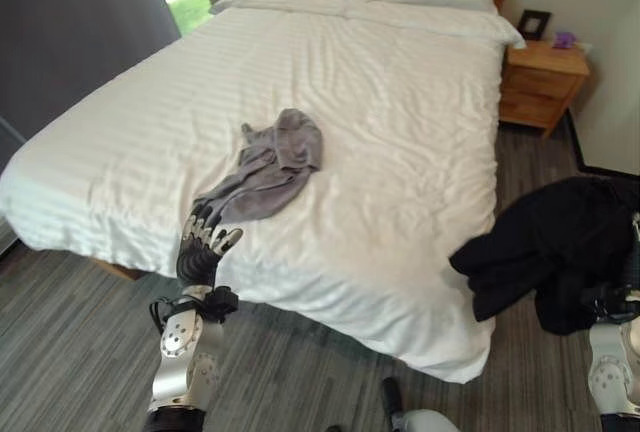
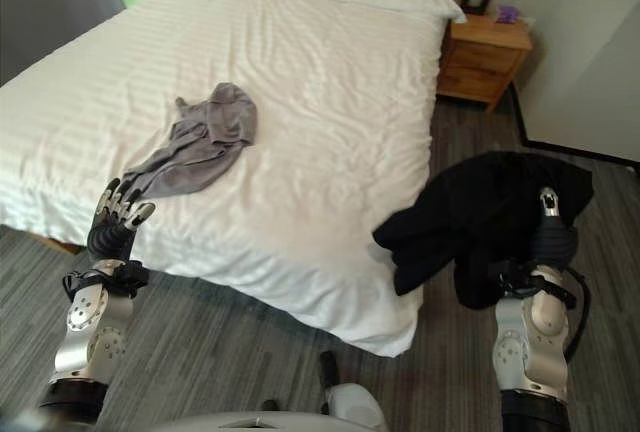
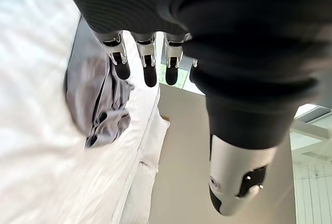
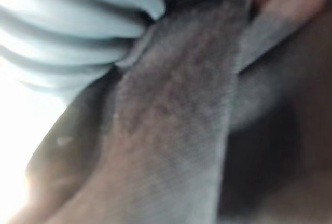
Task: Pick up bed clothes into laundry basket.
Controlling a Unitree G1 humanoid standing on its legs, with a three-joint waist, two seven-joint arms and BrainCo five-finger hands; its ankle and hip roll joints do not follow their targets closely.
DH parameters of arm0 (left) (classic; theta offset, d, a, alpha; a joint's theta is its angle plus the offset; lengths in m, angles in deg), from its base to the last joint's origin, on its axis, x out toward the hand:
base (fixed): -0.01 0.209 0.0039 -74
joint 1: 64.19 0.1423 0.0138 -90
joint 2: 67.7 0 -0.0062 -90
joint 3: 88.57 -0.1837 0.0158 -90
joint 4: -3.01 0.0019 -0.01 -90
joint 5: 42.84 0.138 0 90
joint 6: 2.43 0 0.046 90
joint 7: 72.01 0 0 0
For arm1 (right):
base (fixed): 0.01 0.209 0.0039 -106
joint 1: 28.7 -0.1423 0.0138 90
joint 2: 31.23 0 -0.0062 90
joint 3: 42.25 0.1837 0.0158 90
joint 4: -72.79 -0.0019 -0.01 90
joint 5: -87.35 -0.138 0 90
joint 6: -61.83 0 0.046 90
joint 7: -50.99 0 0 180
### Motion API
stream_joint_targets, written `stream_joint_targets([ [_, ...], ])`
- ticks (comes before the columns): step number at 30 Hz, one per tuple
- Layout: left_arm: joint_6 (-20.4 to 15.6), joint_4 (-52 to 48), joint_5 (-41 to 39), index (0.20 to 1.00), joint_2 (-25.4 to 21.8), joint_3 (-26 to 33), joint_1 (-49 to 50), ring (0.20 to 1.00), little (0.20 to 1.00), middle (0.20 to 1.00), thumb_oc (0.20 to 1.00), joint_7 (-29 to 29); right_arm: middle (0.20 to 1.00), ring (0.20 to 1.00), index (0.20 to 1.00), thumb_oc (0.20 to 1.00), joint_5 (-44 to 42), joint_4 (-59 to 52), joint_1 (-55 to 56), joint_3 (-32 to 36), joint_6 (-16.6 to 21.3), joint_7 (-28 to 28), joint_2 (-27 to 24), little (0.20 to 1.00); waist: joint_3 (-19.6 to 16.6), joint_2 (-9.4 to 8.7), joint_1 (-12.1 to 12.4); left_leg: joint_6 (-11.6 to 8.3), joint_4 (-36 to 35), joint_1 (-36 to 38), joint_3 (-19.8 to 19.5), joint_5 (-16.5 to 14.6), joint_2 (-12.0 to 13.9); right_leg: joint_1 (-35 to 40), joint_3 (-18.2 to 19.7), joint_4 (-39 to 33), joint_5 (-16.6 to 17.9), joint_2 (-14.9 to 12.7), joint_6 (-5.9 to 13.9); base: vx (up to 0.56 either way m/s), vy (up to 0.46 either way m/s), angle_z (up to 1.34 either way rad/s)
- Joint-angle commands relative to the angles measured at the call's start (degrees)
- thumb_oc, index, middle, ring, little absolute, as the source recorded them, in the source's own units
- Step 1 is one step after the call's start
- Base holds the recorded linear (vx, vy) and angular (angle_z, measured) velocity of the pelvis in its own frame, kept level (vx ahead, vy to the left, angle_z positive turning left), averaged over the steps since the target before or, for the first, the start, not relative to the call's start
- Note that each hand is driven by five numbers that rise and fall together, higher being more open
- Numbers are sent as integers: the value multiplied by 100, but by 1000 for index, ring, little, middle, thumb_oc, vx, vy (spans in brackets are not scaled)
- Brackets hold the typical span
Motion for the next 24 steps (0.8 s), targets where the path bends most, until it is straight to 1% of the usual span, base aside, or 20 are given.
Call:
stream_joint_targets([
  [1, -386, -123, 24, 1000, -325, 61, -341, 1000, 1000, 1000, 1000, 144, 200, 200, 200, 200, 52, -296, -284, 101, 299, -66, -375, 200, -103, -114, 136, 112, 924, -862, -610, 713, -57, 529, 630, 283, -381, -355, 362, 76, -38, -74],
  [2, -385, -124, 27, 1000, -327, 66, -338, 1000, 1000, 1000, 1000, 145, 200, 200, 200, 200, 45, -288, -288, 94, 302, -70, -377, 200, -114, -119, 145, 123, 936, -868, -590, 695, -62, 529, 649, 272, -387, -362, 369, 117, -25, -109],
  [3, -413, -68, 92, 1000, -409, 233, -324, 1000, 1000, 1000, 1000, 219, 200, 200, 200, 200, -58, -240, -268, 72, 272, -105, -346, 200, -135, -128, 127, 125, 646, -991, -564, 676, 36, 583, 762, 217, -357, -357, 415, 298, 32, -135],
  [4, -450, 149, 170, 1000, -694, 518, -360, 1000, 1000, 1000, 1000, 343, 200, 200, 200, 200, -16, -293, -205, -10, 212, -231, -402, 200, -167, -109, 243, 79, 40, -1194, -450, 942, 166, 767, 973, 78, -331, -373, 465, 280, 23, -110],
  [5, -454, 157, 169, 1000, -699, 522, -367, 1000, 1000, 1000, 1000, 341, 200, 200, 200, 200, -14, -296, -212, -13, 210, -229, -398, 200, -173, -116, 253, 75, -11, -1188, -434, 993, 170, 747, 991, 69, -304, -373, 468, 329, 98, -124],
  [6, -460, 354, 219, 1000, -889, 728, -374, 1000, 1000, 1000, 1000, 449, 200, 200, 200, 200, 47, -393, -241, -108, 143, -288, -436, 200, -189, -3, 269, -15, -357, -1173, -487, 1155, 222, 818, 1153, 22, -357, -306, 460, 113, 61, -105],
  [7, -467, 370, 216, 1000, -896, 734, -380, 1000, 1000, 1000, 1000, 445, 200, 200, 200, 200, 53, -399, -246, -117, 138, -283, -431, 200, -180, -13, 292, -18, -433, -1117, -453, 1189, 232, 828, 1186, 18, -351, -305, 458, 193, 123, -82],
  [8, -470, 609, 280, 1000, -1068, 878, -417, 1000, 1000, 1000, 1000, 523, 200, 200, 200, 200, 37, -441, -258, -181, 106, -356, -450, 200, -193, 56, 276, -60, -581, -1102, -456, 1251, 252, 859, 1268, -4, -394, -308, 470, 207, 185, -93],
  [9, -406, 970, 692, 1000, -1427, 958, -546, 1000, 1000, 1000, 1000, 667, 200, 200, 200, 200, 99, -531, -178, -227, -16, -456, -419, 200, -224, 166, 171, -77, -668, -958, -270, 1194, 292, 901, 1347, -47, -458, -346, 487, 204, 188, -78],
  [10, -409, 974, 691, 1000, -1430, 955, -550, 1000, 1000, 1000, 1000, 666, 200, 200, 200, 200, 100, -533, -177, -225, -17, -455, -416, 200, -218, 163, 179, -76, -673, -947, -263, 1195, 293, 906, 1354, -48, -458, -347, 488, 204, 218, -95],
  [11, -379, 1333, 906, 1000, -1679, 1009, -665, 1000, 1000, 1000, 1000, 704, 200, 200, 200, 200, 154, -547, -128, -261, -79, -537, -412, 200, -260, 233, 94, -64, -842, -807, -147, 1168, 316, 931, 1407, -97, -481, -382, 518, 155, 206, -44],
  [13, -291, 2289, 1450, 1000, -2453, 1171, -886, 1000, 1000, 1000, 1000, 863, 200, 200, 200, 200, 164, -510, 58, -248, -144, -675, -363, 200, -357, 397, -75, -4, -1268, -443, 176, 1141, 264, 894, 1543, -222, -416, -521, 686, 223, 357, -36],
  [15, -238, 2844, 1559, 1000, -2817, 1241, -1099, 1000, 1000, 1000, 1000, 1008, 200, 200, 200, 200, 99, -456, 137, -280, -138, -672, -274, 200, -396, 474, -151, 25, -1333, -396, 362, 1110, 236, 776, 1605, -261, -318, -619, 797, 111, 231, -67],
  [16, -251, 2879, 1551, 1000, -2838, 1226, -1127, 1000, 1000, 1000, 1000, 1001, 200, 200, 200, 200, 98, -454, 132, -281, -136, -672, -265, 200, -400, 463, -140, 30, -1330, -402, 374, 1105, 232, 770, 1617, -269, -315, -625, 803, 49, 145, -69],
  [17, -194, 3138, 1609, 1000, -2996, 1248, -1236, 1000, 1000, 1000, 1000, 1049, 200, 200, 200, 200, 71, -422, 141, -330, -148, -663, -238, 200, -401, 475, -153, 41, -1331, -404, 444, 1085, 217, 723, 1648, -304, -273, -673, 842, 31, 176, -38],
  [18, -49, 3763, 1749, 1000, -3412, 1258, -1438, 1000, 1000, 1000, 1000, 1069, 200, 200, 200, 200, 19, -342, 111, -485, -176, -669, -237, 200, -383, 514, -197, 73, -1327, -421, 541, 1044, 182, 620, 1683, -382, -182, -741, 937, 31, 175, -7],
  [19, -66, 3809, 1737, 1000, -3442, 1231, -1481, 1000, 1000, 1000, 1000, 1055, 200, 200, 200, 200, 19, -336, 100, -483, -173, -669, -222, 200, -387, 497, -180, 77, -1323, -432, 555, 1040, 178, 608, 1698, -392, -175, -747, 943, 23, 158, -19],
  [20, 19, 4085, 1805, 1000, -3598, 1230, -1550, 1000, 1000, 1000, 1000, 1049, 200, 200, 200, 200, 14, -318, 92, -558, -195, -682, -249, 200, -378, 511, -187, 91, -1325, -441, 575, 1030, 164, 574, 1720, -413, -139, -763, 965, 10, 88, -37],
  [23, 240, 4864, 2237, 1000, -4225, 1125, -2006, 1000, 1000, 1000, 1000, 1261, 200, 200, 200, 200, 6, -307, 89, -896, -226, -686, -260, 200, -346, 493, -148, 154, -1348, -517, 668, 995, 112, 426, 1764, -486, -17, -817, 1073, 1, 120, -27],
  [24, 237, 4879, 2237, 1000, -4234, 1108, -2028, 1000, 1000, 1000, 1000, 1261, 200, 200, 200, 200, 6, -303, 85, -895, -224, -685, -253, 200, -348, 486, -141, 155, -1347, -521, 672, 995, 111, 422, 1768, -489, -15, -819, 1074, -1, 68, -12],
])
